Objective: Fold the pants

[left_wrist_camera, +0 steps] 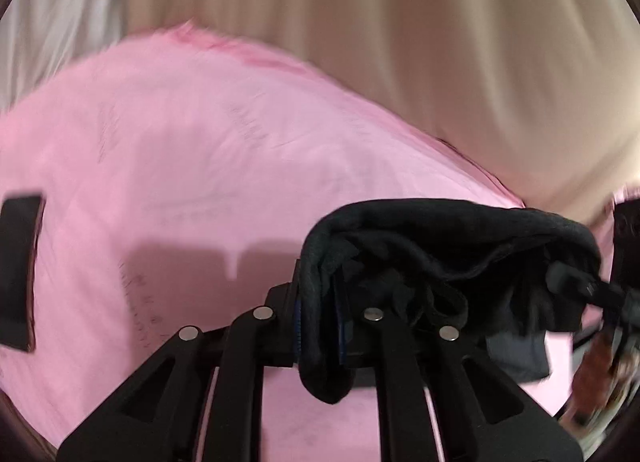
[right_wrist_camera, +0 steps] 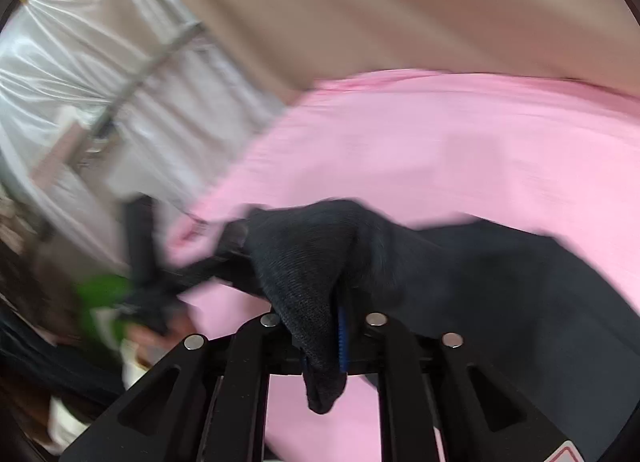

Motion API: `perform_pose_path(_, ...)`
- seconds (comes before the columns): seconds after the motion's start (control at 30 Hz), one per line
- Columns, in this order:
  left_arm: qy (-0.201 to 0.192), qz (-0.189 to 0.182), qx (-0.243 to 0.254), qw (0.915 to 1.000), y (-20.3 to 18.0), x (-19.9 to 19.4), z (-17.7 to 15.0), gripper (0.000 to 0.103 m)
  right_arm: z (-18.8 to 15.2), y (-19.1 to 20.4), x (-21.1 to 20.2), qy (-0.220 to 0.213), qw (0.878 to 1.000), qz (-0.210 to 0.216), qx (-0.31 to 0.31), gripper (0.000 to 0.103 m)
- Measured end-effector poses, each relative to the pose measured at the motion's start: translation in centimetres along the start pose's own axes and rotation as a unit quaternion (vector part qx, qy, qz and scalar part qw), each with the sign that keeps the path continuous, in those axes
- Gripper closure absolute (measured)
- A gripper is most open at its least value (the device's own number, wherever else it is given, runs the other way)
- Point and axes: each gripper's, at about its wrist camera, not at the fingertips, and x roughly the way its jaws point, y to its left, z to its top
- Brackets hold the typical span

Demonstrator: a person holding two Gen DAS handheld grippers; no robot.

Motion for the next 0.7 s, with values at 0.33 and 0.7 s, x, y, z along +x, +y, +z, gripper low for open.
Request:
perform_pose_path(0.33,-0.009,0.108,-0.081,0.9908,8.8,0.4,-2.2,0.056,-1.4,-1.5,2.8,-0.006,0.999,-0.037,-0.018,0.043)
perform_pose_path(0.7,-0.003,0.005,-0.132,0.9913,3.4,2.6,-5.7,0.012,-9.6,-7.4,-0.9,-0.048,0.984,-0.171,0.018,0.043)
